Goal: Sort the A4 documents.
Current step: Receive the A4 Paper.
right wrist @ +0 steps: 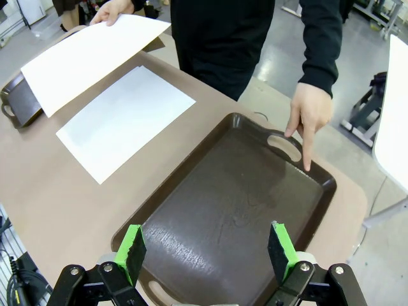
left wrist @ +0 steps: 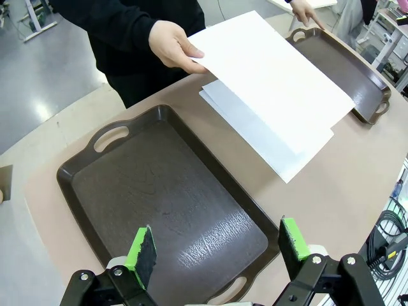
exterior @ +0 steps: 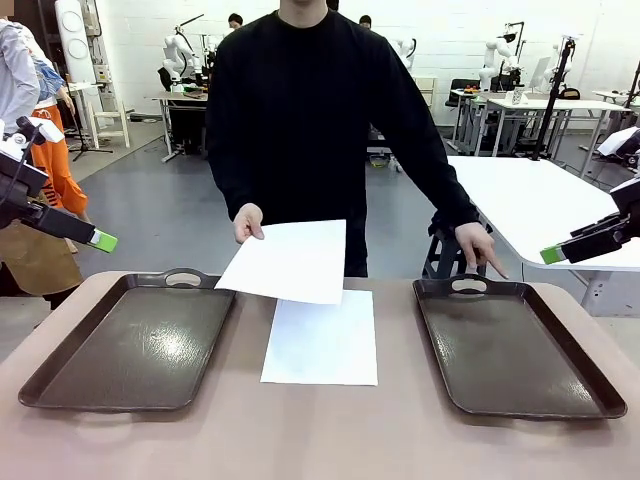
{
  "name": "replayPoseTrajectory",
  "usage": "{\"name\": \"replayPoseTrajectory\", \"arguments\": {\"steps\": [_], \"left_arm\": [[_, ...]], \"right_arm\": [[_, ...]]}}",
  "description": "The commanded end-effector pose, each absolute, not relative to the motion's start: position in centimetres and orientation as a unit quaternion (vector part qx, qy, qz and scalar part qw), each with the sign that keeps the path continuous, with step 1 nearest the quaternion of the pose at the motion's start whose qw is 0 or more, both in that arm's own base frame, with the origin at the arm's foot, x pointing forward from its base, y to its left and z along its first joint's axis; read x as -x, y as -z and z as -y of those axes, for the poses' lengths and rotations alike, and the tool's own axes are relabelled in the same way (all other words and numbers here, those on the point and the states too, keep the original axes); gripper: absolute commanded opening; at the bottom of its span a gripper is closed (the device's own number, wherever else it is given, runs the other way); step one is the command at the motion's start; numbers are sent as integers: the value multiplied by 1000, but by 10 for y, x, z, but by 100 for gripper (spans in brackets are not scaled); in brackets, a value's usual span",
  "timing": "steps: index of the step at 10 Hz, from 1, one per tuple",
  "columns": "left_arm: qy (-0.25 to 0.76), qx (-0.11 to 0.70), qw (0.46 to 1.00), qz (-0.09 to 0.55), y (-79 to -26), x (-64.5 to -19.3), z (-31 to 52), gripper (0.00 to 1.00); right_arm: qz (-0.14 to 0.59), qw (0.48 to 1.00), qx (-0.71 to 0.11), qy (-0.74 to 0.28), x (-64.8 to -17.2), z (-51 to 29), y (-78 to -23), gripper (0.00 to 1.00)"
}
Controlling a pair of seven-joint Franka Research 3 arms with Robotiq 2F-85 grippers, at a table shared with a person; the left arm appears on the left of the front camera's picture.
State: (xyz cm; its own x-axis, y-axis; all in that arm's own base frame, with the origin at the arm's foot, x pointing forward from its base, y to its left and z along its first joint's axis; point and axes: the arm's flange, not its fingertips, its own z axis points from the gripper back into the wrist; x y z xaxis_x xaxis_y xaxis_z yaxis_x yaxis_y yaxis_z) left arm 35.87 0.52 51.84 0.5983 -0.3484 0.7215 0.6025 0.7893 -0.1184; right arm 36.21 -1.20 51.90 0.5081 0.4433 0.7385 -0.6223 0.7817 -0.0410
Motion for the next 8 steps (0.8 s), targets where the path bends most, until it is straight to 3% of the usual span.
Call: {"name": "replayPoseTrajectory", "arguments": {"steps": [1,8], "left_arm": [[272,180,874,360,-518,-359,-7,100],[272,180,874,360,-518,-359,-7,100]], "right_arm": [[387,861,-118,-307,-362,12,-519,100],[387,861,-118,-307,-362,12,-519,100]]}}
